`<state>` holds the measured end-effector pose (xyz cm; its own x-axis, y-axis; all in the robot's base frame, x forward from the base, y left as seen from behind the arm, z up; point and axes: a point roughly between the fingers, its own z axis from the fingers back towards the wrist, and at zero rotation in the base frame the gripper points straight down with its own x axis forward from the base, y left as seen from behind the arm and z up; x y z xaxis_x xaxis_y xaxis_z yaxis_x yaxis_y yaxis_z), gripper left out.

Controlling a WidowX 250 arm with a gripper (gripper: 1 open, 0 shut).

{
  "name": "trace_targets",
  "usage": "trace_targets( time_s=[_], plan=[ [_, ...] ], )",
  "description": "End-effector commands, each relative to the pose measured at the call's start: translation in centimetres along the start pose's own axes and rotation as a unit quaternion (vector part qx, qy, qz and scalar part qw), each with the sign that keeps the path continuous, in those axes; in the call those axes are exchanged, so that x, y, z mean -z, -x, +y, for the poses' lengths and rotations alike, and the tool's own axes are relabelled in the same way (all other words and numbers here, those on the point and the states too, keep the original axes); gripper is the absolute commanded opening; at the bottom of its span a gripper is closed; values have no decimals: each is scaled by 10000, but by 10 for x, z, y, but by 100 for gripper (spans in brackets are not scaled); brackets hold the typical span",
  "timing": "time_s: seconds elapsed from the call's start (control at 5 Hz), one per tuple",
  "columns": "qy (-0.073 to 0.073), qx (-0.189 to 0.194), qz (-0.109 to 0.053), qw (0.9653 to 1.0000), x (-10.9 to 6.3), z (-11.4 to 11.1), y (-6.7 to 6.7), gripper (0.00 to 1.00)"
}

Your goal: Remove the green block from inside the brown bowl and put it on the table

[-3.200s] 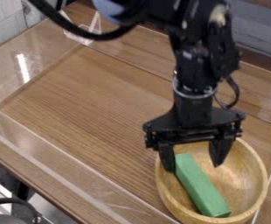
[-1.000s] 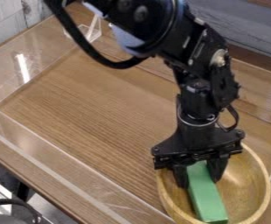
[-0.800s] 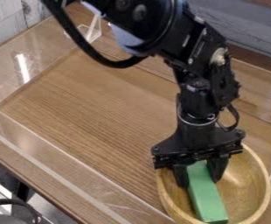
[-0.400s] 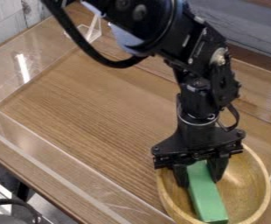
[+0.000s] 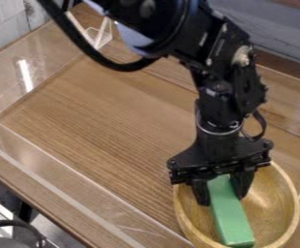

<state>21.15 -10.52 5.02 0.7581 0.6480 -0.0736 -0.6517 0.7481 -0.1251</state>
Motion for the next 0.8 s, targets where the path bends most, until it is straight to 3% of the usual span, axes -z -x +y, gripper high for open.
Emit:
trace_targets(
  time_s=[0.0, 0.6],
  plan=[
    [274, -10, -177, 9995, -21, -8, -6, 0],
    [330, -298, -248, 9987, -44, 5, -14, 0]
  ],
)
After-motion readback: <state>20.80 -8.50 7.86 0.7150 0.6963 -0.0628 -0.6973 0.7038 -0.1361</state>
